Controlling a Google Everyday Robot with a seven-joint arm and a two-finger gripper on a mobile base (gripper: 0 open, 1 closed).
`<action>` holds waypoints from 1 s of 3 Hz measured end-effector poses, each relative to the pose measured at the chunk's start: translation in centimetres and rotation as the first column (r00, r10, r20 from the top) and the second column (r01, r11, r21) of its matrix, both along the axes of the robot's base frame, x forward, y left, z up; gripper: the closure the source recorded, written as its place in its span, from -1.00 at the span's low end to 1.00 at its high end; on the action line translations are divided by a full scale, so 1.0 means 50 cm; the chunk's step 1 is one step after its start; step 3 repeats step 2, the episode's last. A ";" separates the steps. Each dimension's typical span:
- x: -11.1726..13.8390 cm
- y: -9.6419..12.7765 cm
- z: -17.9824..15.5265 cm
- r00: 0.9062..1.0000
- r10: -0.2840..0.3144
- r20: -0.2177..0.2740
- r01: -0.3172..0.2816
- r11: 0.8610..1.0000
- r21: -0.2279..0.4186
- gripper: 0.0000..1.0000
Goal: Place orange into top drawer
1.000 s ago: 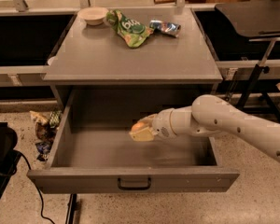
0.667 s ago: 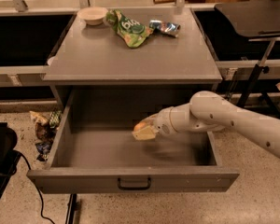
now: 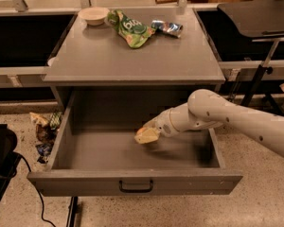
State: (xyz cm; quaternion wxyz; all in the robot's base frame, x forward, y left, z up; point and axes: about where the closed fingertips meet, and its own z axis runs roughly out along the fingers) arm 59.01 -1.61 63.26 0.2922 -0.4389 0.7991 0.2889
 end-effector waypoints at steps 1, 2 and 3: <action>0.001 0.001 0.000 1.000 0.008 -0.008 -0.008 1.000 -0.028 -1.00; -0.005 -0.012 0.037 0.999 -0.018 0.044 0.017 1.000 0.026 -1.00; -0.005 -0.012 0.037 0.999 -0.018 0.044 0.017 1.000 0.026 -1.00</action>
Offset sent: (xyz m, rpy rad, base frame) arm -0.0075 -0.0392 0.0540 0.1168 -0.1390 -0.0857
